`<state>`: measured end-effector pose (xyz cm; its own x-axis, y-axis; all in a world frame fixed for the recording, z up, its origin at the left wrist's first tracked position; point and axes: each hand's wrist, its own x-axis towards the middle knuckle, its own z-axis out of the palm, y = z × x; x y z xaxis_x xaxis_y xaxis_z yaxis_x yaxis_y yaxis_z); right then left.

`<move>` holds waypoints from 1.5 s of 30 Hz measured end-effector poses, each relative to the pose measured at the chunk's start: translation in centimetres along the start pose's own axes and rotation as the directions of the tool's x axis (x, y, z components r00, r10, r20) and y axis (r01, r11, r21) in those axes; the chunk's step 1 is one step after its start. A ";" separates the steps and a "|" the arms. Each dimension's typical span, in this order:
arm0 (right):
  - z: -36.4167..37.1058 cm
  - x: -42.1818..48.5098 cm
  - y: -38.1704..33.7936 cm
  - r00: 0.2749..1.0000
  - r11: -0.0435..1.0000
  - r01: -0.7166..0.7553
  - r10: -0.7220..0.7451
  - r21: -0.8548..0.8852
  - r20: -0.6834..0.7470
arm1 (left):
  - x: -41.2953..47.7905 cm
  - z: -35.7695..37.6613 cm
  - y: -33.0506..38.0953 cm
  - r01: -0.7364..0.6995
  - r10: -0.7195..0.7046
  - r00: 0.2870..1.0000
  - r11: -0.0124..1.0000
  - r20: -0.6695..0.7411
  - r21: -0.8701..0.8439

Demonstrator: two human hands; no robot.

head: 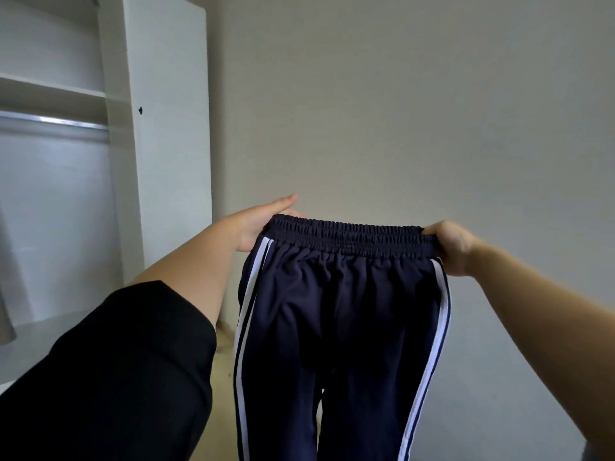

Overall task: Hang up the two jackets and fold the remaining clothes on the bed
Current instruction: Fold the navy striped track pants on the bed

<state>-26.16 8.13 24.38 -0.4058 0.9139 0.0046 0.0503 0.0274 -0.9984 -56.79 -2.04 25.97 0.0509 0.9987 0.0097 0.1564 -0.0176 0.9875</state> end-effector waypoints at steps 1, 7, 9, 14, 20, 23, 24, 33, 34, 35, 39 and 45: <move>-0.1 0.1 0.3 1.000 0.997 -0.004 0.005 0.080 -0.013 | -0.1 -0.1 -0.3 -0.012 0.012 0.997 1.000 0.077 0.004; -1.8 -1.1 1.5 0.966 0.995 -0.034 0.010 0.092 0.258 | 0.1 -0.8 -1.7 -0.088 0.081 0.941 0.996 0.327 0.006; -2.3 -1.4 2.2 0.917 0.998 0.023 -0.045 0.060 0.397 | 0.2 -0.7 -1.8 -0.096 0.085 0.963 0.995 0.256 0.034; -2.1 -1.2 2.8 0.904 0.986 0.167 -0.160 0.018 0.396 | 0.6 -0.5 -2.0 -0.141 0.148 0.989 0.967 -0.019 0.213; -0.5 -2.5 2.3 0.817 0.959 0.236 -0.284 0.158 0.502 | 0.5 0.8 -0.3 -0.145 0.218 0.974 0.816 -0.066 0.559; 0.9 -3.4 1.3 0.695 0.952 0.255 -0.302 0.168 0.652 | 0.4 2.5 1.2 -0.159 0.273 0.962 0.595 -0.012 0.788; 1.4 -3.6 1.1 0.661 0.953 0.256 -0.293 0.159 0.691 | 0.4 3.3 1.6 -0.183 0.303 0.953 0.523 0.020 0.833; 2.7 -2.6 1.4 0.803 0.972 0.194 -0.234 0.132 0.548 | 0.7 8.8 3.5 -0.495 0.517 0.820 0.424 0.246 0.759; 2.7 -2.6 1.5 0.801 0.976 0.181 -0.217 0.119 0.558 | 0.7 9.1 3.5 -0.509 0.520 0.816 0.438 0.253 0.741; 2.6 -2.5 1.7 0.790 0.980 0.171 -0.197 0.098 0.581 | 0.7 9.4 3.5 -0.516 0.522 0.815 0.457 0.252 0.725; 2.8 -2.5 2.2 0.711 0.979 0.178 -0.195 0.094 0.676 | 1.0 10.2 3.1 -0.529 0.536 0.811 0.500 0.235 0.686; 2.1 -2.1 2.8 0.878 0.978 0.151 -0.200 0.143 0.434 | 1.5 9.2 2.5 -0.373 0.373 0.905 0.466 0.204 0.802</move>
<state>-27.15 5.46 21.41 -0.7630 0.6213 0.1787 -0.1432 0.1071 -0.9839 -47.26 -1.04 26.99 0.3060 0.8871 0.3455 0.8449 -0.4203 0.3309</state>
